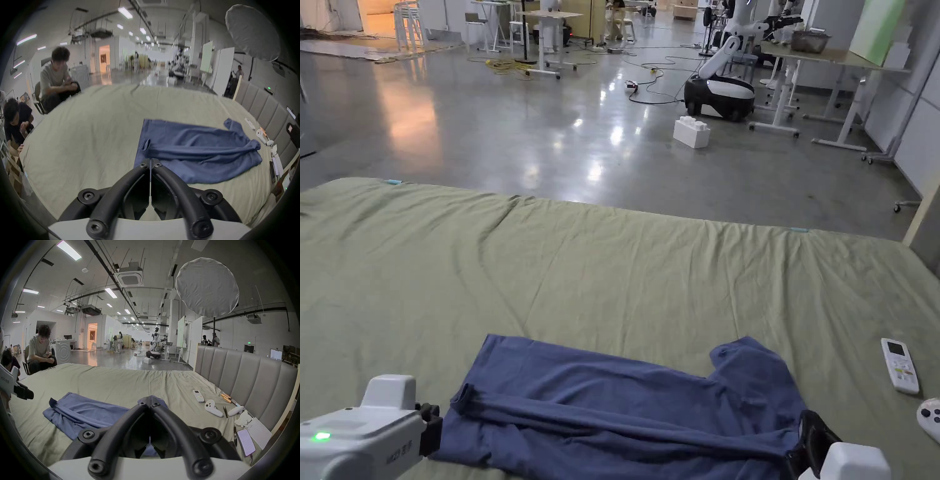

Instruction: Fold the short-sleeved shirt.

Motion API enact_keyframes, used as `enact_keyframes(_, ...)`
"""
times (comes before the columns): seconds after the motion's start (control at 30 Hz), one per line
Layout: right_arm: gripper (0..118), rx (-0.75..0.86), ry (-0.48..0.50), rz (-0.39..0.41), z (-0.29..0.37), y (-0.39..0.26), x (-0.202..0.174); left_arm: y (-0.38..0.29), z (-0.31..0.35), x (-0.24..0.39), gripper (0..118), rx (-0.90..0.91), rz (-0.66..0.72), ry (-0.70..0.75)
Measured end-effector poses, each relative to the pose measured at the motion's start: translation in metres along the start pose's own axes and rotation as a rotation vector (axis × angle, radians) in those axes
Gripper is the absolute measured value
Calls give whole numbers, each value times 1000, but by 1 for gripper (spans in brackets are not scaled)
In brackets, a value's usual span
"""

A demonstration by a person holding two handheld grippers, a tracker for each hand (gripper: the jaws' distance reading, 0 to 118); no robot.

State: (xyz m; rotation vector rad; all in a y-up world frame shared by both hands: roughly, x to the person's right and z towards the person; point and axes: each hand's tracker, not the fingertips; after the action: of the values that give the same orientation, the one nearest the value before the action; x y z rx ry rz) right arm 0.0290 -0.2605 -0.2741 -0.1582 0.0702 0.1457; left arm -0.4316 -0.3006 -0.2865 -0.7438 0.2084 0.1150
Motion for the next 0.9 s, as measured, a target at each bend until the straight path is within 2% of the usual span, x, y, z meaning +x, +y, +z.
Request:
enact_keyframes(0.07, 1, -18, 0, 0, -1, -2, 0, 8, -22, -5, 2, -82, -7, 7)
enact_keyframes(0.1, 1, -31, 0, -2, -3, -3, 1, 11, -26, -2, 7, -113, -4, 3)
enact_keyframes(0.13, 1, -49, 0, -4, -4, -6, 2, 15, -31, 2, 17, -145, 2, -2)
enact_keyframes(0.17, 1, -61, -2, -6, -5, -8, 2, 17, -39, 2, 35, -184, 17, -4)
enact_keyframes(0.2, 1, -65, -2, -2, -6, -11, 3, 19, -47, 3, 46, -207, 37, 7)
enact_keyframes(0.27, 1, -84, -8, 0, -7, -15, 5, 20, -61, 3, 63, -251, 48, 1)
enact_keyframes(0.37, 1, -113, -14, -1, -9, -22, 9, 14, -83, 12, 67, -371, 23, 43)
enact_keyframes(0.47, 1, -140, -20, 1, -10, -29, 13, -1, -101, 18, 67, -507, -63, 106)
enact_keyframes(0.5, 1, -151, -23, -1, -11, -31, 15, 8, -89, 7, 66, -424, -51, 92)
enact_keyframes(0.53, 1, -161, -27, -5, -11, -34, 17, 0, -144, -21, 65, -383, -31, 88)
enact_keyframes(0.57, 1, -174, -30, -13, -13, -37, 20, -2, -170, -34, 58, -398, -28, 85)
enact_keyframes(0.63, 1, -217, -38, -31, -19, -44, 24, 3, -173, -33, 38, -389, -48, 61)
enact_keyframes(0.67, 1, -248, -39, -43, -23, -47, 27, -7, -128, 8, 23, -393, -77, 50)
enact_keyframes(0.73, 1, -290, -42, -67, -32, -53, 34, -6, -117, 21, 10, -403, -126, 25)
enact_keyframes(0.8, 1, -359, -35, -93, -44, -60, 44, -2, -87, 38, 9, -400, -121, 24)
enact_keyframes(0.83, 1, -426, -17, -136, -51, -66, 49, 0, -79, 40, 9, -397, -110, 12)
enact_keyframes(0.9, 1, -472, -18, -141, -67, -72, 64, 2, -62, 36, 7, -386, -77, -15)
